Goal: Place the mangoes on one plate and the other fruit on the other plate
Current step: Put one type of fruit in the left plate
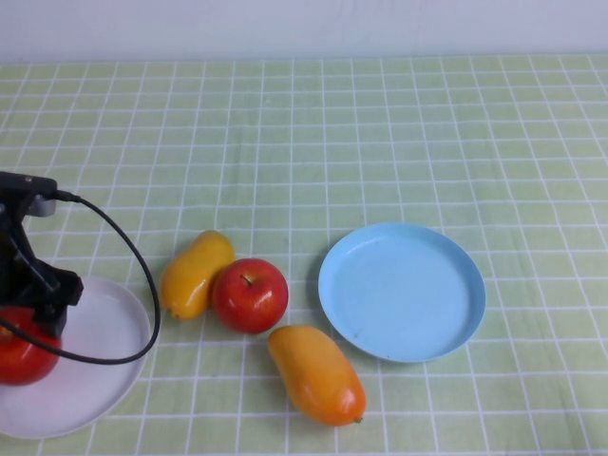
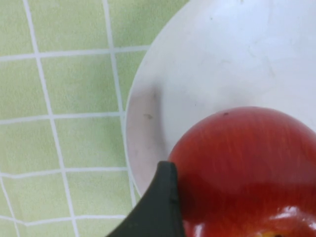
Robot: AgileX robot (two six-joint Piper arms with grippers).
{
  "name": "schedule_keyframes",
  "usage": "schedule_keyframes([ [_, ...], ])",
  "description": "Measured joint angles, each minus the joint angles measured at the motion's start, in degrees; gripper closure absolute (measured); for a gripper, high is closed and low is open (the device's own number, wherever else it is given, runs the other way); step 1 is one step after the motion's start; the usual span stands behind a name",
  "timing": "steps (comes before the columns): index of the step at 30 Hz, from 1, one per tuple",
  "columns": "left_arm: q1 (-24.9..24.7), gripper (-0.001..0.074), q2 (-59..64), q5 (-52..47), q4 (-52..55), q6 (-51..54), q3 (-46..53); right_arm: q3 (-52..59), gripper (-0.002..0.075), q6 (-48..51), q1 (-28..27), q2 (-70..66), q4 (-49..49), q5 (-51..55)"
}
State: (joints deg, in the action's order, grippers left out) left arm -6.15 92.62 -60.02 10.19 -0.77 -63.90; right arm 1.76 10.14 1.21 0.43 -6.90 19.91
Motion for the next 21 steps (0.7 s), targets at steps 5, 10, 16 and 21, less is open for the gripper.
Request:
schedule_keyframes([
  [5, 0.0, 0.0067, -1.86, -0.35, -0.64, 0.77, 0.08, 0.0, 0.0744, 0.0, 0.0, 0.0, 0.0, 0.0],
  [10, 0.26, 0.0067, -5.63, -1.76, -1.09, -0.13, 0.08, 0.0, 0.0744, 0.0, 0.0, 0.0, -0.1, 0.0],
  [16, 0.33, 0.0067, -7.95, 2.76, -2.85, -3.5, 1.02, 0.0, 0.0744, 0.0, -0.03, 0.1, -1.16, 0.09],
  [21, -0.44, 0.0067, -7.76, 8.71, 0.94, -9.83, 3.38, 0.04, 0.0744, 0.0, -0.5, 0.12, -4.94, 0.08],
])
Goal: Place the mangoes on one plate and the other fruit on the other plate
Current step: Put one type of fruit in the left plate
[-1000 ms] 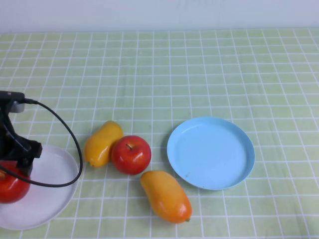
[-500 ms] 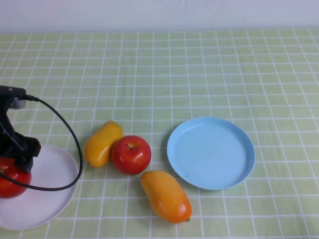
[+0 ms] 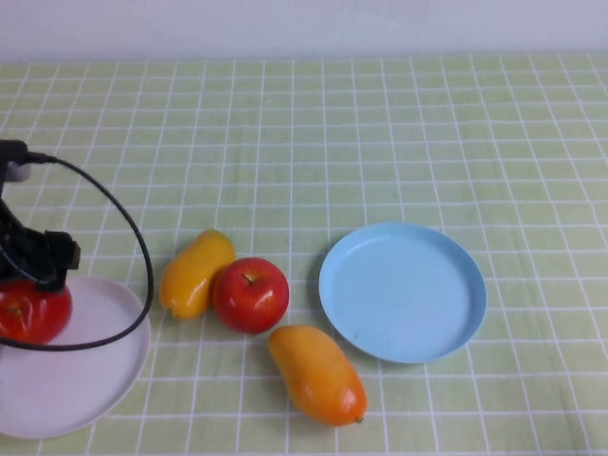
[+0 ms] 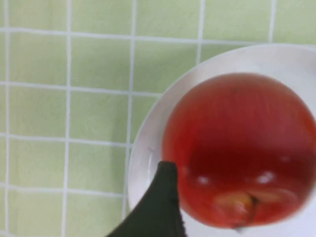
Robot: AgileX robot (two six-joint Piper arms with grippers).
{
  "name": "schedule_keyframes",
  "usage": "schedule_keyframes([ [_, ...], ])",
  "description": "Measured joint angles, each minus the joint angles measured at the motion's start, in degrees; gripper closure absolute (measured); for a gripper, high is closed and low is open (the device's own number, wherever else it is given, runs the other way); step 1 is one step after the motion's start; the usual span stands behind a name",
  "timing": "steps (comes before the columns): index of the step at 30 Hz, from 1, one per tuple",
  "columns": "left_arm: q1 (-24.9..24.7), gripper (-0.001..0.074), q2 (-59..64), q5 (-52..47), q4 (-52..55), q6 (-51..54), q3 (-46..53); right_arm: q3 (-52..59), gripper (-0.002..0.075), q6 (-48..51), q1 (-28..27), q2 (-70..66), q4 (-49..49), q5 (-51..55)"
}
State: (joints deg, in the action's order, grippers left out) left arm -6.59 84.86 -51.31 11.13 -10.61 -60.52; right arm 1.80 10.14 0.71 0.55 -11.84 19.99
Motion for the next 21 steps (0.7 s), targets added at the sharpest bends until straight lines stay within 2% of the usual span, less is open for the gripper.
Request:
schedule_keyframes([
  [5, -0.84, 0.0067, -0.1, 1.84, 2.82, -2.1, 0.13, 0.0, 0.0744, 0.0, 0.01, 0.1, -3.08, 0.0],
  [14, -2.68, 0.0067, -0.1, -1.9, 3.95, -2.73, -0.52, 0.0, 0.0744, 0.0, 0.01, 0.22, -4.09, 0.0],
  [21, -12.62, 0.0067, -0.99, 0.95, -1.57, -1.44, -0.52, 0.0, 0.0744, 0.0, 0.01, 0.22, -4.34, 0.0],
])
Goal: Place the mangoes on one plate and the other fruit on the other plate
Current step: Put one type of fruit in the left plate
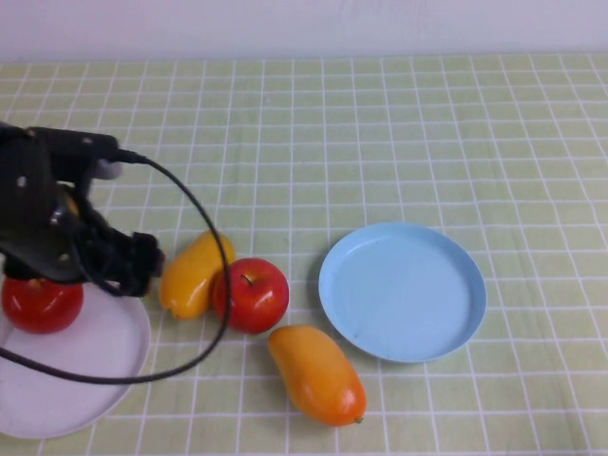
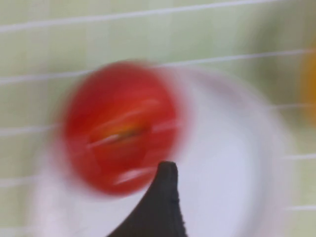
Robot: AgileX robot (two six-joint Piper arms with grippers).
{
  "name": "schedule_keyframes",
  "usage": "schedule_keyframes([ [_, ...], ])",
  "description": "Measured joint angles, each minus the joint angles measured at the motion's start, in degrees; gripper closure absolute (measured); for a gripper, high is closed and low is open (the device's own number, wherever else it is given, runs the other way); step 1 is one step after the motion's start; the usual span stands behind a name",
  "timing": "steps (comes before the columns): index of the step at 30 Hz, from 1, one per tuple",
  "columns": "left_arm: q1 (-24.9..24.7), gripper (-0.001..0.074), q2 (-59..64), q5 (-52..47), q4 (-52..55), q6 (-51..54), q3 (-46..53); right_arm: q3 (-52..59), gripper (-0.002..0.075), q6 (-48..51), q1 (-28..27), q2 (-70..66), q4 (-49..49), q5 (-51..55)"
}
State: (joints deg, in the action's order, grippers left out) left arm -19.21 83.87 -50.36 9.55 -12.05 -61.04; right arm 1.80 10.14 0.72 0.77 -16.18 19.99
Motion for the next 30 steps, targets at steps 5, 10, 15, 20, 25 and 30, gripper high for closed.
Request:
schedule_keyframes([
  [5, -8.28, 0.0067, 1.97, 3.65, -8.88, 7.4, -2.34, 0.0, 0.0744, 0.0, 0.0, 0.0, -0.28, 0.0],
  [10, -11.99, 0.0067, 7.51, 1.33, -11.08, 9.82, -9.71, 0.0, 0.0744, 0.0, 0.0, 0.0, -0.32, 0.15],
  [15, -13.13, 0.0067, 12.57, -2.09, -13.64, 13.23, -15.43, 0.0, 0.0744, 0.0, 0.0, 0.0, -0.41, 0.14],
  [20, -13.46, 0.0066, 15.57, -4.57, -17.44, 15.93, -17.4, 0.0, 0.0744, 0.0, 0.0, 0.0, -0.41, 0.14],
  [25, -13.46, 0.0066, 17.66, -4.58, -14.88, 16.61, -17.63, 0.0, 0.0744, 0.0, 0.0, 0.0, -0.41, 0.14],
  [30, -13.46, 0.0066, 18.34, -3.78, -11.25, 16.51, -17.63, 0.0, 0.0744, 0.0, 0.0, 0.0, -0.41, 0.14],
])
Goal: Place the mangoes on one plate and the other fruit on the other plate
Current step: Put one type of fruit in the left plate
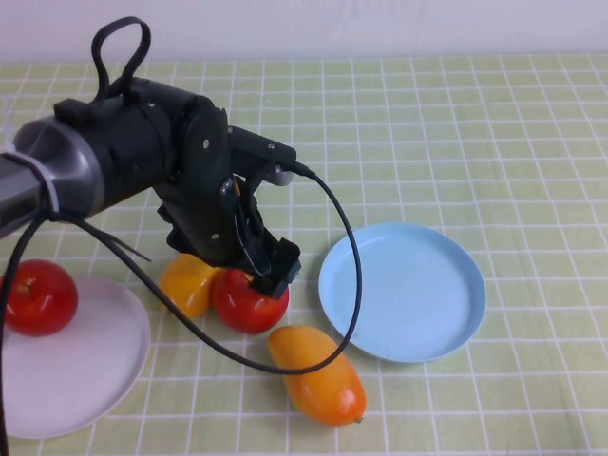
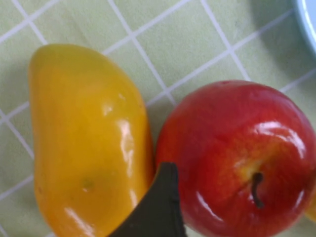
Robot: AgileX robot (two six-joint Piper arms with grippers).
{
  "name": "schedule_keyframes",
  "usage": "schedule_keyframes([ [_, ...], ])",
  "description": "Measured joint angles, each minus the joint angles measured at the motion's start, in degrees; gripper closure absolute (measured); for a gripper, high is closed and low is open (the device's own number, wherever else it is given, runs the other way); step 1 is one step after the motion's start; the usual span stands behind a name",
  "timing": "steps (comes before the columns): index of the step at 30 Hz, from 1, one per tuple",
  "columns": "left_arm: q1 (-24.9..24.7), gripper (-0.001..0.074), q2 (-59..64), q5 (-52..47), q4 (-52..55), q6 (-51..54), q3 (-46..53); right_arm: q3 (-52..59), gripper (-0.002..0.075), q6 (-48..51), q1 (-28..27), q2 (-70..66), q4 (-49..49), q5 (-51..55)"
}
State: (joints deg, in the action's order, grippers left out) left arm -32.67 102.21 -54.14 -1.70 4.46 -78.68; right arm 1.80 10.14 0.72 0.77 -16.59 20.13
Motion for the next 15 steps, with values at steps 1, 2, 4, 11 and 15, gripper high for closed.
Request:
schedule_keyframes([
  [1, 0.0, 0.0066, 0.26, 0.26, 0.33, 0.0, 0.0, 0.0, 0.0744, 0.0, 0.0, 0.0, 0.0, 0.0],
  [2, 0.0, 0.0066, 0.53, 0.63, 0.29, 0.0, -0.08, 0.0, 0.0744, 0.0, 0.0, 0.0, 0.0, 0.0],
  [4, 0.0, 0.0066, 1.03, 0.98, 0.29, 0.0, -0.4, 0.0, 0.0744, 0.0, 0.0, 0.0, 0.0, 0.0],
  [11, 0.0, 0.0066, 3.58, 0.41, 0.29, 0.0, -1.71, 0.0, 0.0744, 0.0, 0.0, 0.0, 0.0, 0.13],
  [15, 0.0, 0.0066, 4.51, 0.64, 0.29, 0.0, -2.09, 0.0, 0.0744, 0.0, 0.0, 0.0, 0.0, 0.17],
])
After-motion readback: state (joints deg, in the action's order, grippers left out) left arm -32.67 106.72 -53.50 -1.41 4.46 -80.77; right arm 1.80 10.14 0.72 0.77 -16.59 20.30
